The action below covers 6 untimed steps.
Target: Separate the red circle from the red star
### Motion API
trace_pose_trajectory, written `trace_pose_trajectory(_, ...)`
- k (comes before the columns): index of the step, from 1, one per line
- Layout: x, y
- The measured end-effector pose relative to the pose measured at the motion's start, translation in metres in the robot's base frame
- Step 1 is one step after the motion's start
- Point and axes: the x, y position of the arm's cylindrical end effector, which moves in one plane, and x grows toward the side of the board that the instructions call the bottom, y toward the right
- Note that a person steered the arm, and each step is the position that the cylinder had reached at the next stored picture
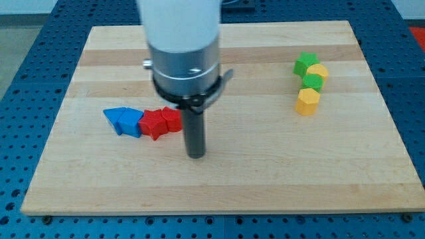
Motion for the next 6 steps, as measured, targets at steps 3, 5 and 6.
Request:
trace_pose_trajectory(3, -0.063, -0.009)
trace_pose_trajectory(5, -0.055, -0.004)
trace_pose_trajectory(6, -0.041, -0.007)
